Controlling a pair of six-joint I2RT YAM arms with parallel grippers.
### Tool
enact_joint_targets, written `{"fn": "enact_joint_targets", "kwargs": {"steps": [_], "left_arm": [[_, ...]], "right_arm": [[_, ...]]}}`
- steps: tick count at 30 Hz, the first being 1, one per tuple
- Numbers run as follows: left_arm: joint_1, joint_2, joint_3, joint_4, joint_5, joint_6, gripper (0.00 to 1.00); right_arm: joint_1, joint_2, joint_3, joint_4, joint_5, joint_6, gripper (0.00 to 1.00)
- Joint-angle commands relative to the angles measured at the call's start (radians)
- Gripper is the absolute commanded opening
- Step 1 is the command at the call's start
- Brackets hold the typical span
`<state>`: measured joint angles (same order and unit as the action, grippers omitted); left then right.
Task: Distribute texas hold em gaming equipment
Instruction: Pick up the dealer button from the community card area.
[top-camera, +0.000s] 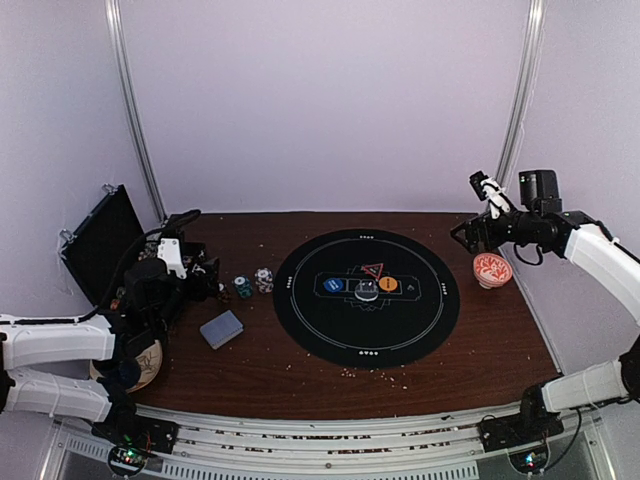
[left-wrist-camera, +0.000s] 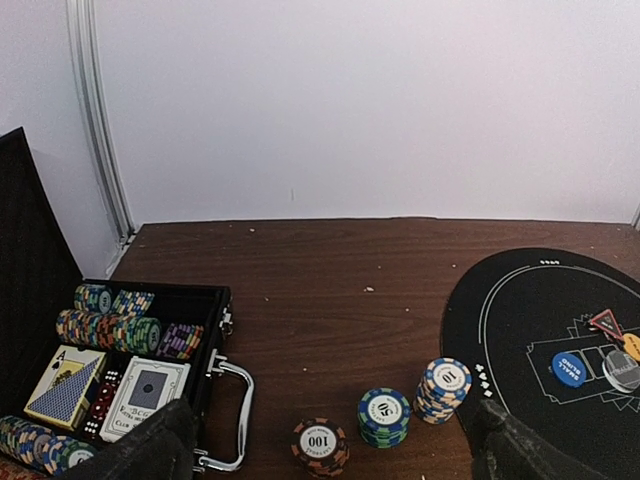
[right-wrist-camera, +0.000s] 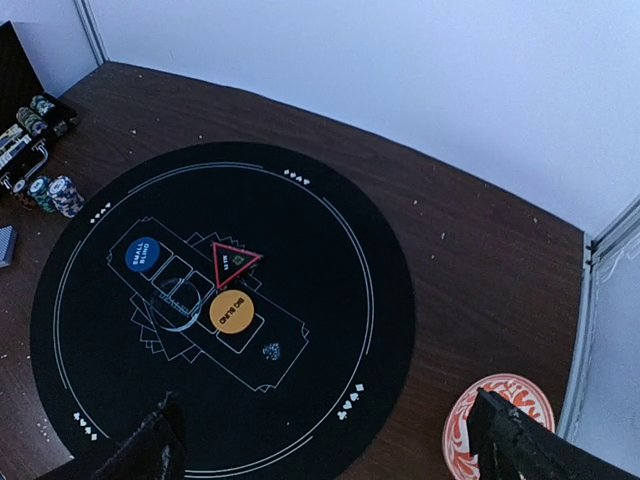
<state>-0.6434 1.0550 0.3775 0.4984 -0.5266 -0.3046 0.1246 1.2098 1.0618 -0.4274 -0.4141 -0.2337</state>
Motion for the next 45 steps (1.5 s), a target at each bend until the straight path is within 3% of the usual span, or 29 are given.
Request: {"fn": "enact_joint_targets", "kwargs": {"steps": [1, 15, 34, 45], "left_arm": [[-0.006, 0.033, 0.061, -0.022, 0.022, -0.01, 0.98], [-0.007, 0.221, 0.189, -0.152, 0.083, -0.043, 0.98], [-0.016, 0.26, 0.228, -0.185, 0.141, -0.033, 0.98], [-0.023, 0.29, 0.244, -0.183, 0.163, -0.024, 0.98]], "right_arm": [[-0.001, 0.034, 0.034, -0.094, 0.042, 0.029, 1.0], [0.186, 0.082, 0.049, -0.081, 0.294, 0.077, 1.0], [0.382, 0.179, 0.018, 0.029, 0.456, 0.048, 1.0], [0.427, 0.476, 0.24, 0.034, 0.369, 0.054, 1.0]]}}
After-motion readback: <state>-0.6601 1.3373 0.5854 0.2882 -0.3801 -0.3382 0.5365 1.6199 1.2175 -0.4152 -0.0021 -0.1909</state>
